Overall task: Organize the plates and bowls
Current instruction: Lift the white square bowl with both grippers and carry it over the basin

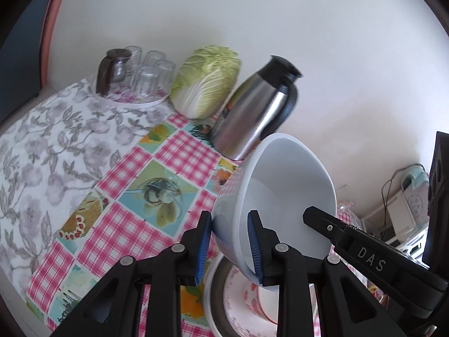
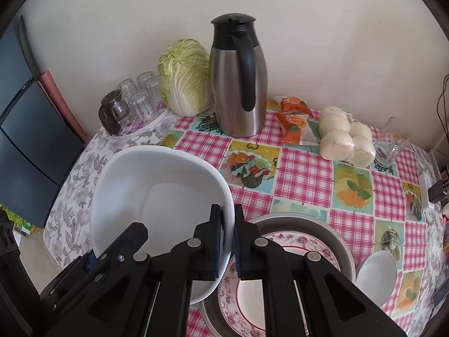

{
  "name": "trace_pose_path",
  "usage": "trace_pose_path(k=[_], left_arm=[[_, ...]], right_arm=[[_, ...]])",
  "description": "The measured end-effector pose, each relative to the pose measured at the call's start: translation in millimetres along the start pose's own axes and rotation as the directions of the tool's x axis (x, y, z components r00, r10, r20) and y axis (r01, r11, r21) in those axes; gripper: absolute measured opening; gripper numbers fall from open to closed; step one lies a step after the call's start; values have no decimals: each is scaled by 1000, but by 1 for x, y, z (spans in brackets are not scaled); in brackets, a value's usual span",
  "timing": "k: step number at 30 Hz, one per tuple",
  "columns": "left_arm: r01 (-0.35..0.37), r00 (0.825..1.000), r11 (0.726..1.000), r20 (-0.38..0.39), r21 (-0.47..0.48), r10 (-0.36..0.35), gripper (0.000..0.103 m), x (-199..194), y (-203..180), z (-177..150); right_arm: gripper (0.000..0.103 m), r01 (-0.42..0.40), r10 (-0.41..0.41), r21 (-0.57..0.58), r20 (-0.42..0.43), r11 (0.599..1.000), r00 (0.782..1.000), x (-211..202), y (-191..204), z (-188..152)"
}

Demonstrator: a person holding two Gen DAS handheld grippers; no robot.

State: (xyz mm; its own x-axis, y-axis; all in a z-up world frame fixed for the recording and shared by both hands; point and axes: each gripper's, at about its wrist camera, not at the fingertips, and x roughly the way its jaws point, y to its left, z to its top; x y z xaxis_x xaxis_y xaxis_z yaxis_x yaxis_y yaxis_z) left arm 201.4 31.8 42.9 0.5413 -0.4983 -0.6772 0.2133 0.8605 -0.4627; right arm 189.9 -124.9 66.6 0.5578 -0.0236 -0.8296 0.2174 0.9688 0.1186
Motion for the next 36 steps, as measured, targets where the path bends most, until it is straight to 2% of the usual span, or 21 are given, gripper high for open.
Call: trace_pose_path(k=[13, 18, 21, 26, 36], left_arm=[[27, 999, 995, -35, 101, -24, 28, 2, -46, -22], [17, 997, 996, -81, 82, -11, 28, 13, -56, -42], [17, 993, 994, -121, 107, -4, 28, 21, -66, -53], [10, 990, 993, -143, 118, 7, 28, 23, -70, -63], [-18, 978, 995, -204, 97, 38, 29, 34, -56, -77]], right_arm=[[9, -5, 4, 82, 10, 997, 1000, -26, -53, -18], [9, 8, -6, 98, -15, 995, 1000, -26, -68, -30], [9, 47, -44, 110, -34, 993, 998, -23, -80, -40], [9, 14, -1, 166, -77, 986, 997, -16, -102, -55], [9, 3, 23, 180, -142, 984, 990, 5, -104, -75]])
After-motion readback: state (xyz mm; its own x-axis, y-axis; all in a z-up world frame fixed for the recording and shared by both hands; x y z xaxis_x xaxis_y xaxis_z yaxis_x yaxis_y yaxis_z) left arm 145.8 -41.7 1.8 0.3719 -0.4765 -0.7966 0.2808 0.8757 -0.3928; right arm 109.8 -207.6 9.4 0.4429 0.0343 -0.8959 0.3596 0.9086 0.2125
